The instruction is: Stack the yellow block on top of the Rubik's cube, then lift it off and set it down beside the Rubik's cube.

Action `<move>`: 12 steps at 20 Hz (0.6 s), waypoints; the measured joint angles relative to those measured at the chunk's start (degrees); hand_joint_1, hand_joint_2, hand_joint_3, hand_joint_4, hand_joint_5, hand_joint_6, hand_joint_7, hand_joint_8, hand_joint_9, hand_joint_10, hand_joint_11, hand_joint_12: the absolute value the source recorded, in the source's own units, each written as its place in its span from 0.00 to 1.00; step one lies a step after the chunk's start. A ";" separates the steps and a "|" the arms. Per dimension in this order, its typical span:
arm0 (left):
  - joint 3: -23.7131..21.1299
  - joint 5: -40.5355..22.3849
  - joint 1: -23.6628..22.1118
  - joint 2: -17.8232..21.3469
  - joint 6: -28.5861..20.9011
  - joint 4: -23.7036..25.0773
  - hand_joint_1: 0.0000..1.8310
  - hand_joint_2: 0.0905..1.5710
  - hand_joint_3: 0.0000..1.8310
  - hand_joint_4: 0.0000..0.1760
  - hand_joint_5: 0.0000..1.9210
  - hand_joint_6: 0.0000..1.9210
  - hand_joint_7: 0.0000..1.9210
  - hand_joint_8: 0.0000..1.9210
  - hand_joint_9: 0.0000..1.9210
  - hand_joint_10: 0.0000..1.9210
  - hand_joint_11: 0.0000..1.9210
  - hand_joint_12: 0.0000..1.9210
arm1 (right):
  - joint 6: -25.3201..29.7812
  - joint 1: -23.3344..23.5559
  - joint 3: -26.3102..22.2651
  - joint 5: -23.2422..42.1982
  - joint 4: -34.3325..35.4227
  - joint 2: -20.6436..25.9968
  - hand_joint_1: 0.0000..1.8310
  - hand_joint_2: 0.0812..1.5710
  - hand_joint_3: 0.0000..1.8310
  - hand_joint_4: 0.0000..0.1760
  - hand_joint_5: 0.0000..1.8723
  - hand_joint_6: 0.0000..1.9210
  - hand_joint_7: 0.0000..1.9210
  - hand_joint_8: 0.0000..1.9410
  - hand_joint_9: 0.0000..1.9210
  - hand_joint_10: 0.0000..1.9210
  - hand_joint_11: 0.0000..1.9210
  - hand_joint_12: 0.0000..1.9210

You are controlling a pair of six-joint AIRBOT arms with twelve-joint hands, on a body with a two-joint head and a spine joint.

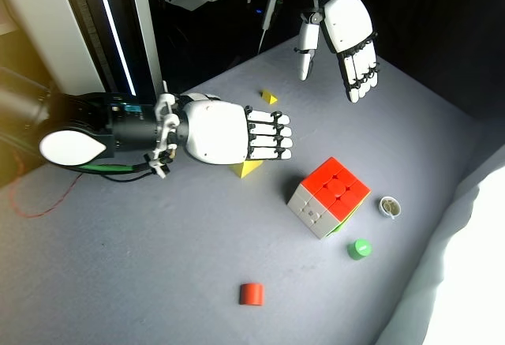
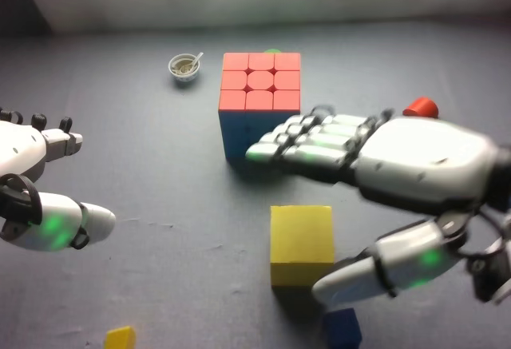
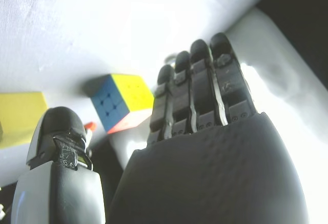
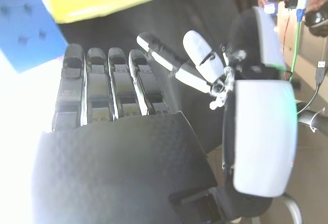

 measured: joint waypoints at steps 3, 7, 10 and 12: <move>0.00 0.02 0.00 0.11 0.02 0.02 0.11 0.74 0.00 0.00 0.09 0.00 0.12 0.01 0.12 0.01 0.09 0.01 | 0.02 0.20 -0.98 1.53 0.37 4.96 0.23 0.54 0.00 0.00 0.00 0.00 0.00 0.00 0.00 0.00 0.00 0.00; 0.00 0.11 0.00 0.17 0.00 0.02 0.11 0.74 0.00 0.00 0.10 0.00 0.12 0.00 0.12 0.00 0.09 0.01 | -0.74 1.81 -4.13 -3.30 11.56 14.40 0.24 0.53 0.00 0.00 0.00 0.00 0.00 0.00 0.00 0.00 0.00 0.00; 0.00 0.04 0.00 0.37 -0.02 -0.07 0.11 0.74 0.00 0.00 0.12 0.01 0.14 0.01 0.14 0.01 0.10 0.02 | -0.87 2.08 -8.41 -7.82 13.57 22.12 0.28 0.52 0.00 0.00 0.00 0.00 0.00 0.00 0.00 0.00 0.00 0.00; -0.07 0.13 0.00 0.59 -0.04 0.17 0.12 0.74 0.00 0.00 0.12 0.01 0.15 0.01 0.15 0.01 0.11 0.02 | -0.81 2.78 -11.67 -10.34 12.61 26.53 0.28 0.52 0.00 0.00 0.00 0.00 0.00 0.00 0.00 0.00 0.00 0.00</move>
